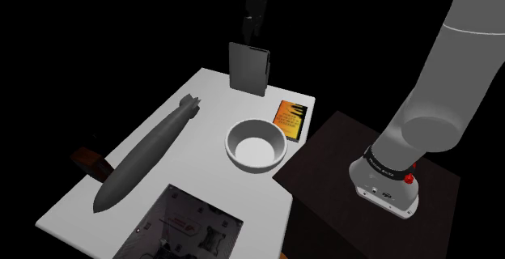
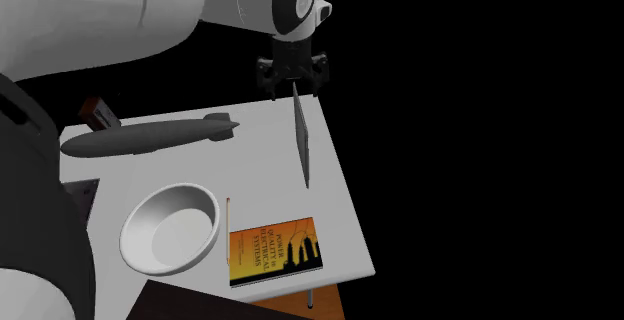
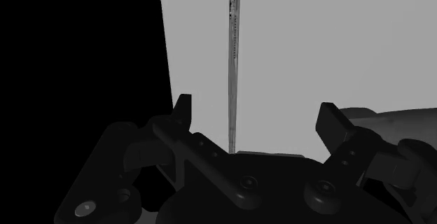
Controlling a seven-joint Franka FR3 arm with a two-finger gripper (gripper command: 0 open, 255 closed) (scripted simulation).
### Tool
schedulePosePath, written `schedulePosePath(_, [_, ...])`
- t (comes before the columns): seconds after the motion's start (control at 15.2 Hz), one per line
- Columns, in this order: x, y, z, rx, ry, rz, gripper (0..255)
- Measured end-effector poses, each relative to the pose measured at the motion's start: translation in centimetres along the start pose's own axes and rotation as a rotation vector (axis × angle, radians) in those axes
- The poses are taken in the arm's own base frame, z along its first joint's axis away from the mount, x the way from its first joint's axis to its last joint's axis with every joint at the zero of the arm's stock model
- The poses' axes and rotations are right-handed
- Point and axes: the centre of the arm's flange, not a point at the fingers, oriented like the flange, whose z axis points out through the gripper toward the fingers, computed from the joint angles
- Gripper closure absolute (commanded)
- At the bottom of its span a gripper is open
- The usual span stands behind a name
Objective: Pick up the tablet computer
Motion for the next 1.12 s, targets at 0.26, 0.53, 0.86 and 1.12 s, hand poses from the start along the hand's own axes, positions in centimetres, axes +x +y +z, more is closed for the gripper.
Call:
schedulePosePath(0.26, [4.1,0.8,2.3,0.006,0.006,-0.049,0])
schedulePosePath(0.53, [5.3,1.2,4.6,0.008,0.008,-0.061,0])
schedulePosePath(0.86, [5.1,1.1,6.8,0.008,0.008,-0.062,255])
schedulePosePath(1.12, [5.1,1.1,7.0,0.008,0.008,-0.062,255])
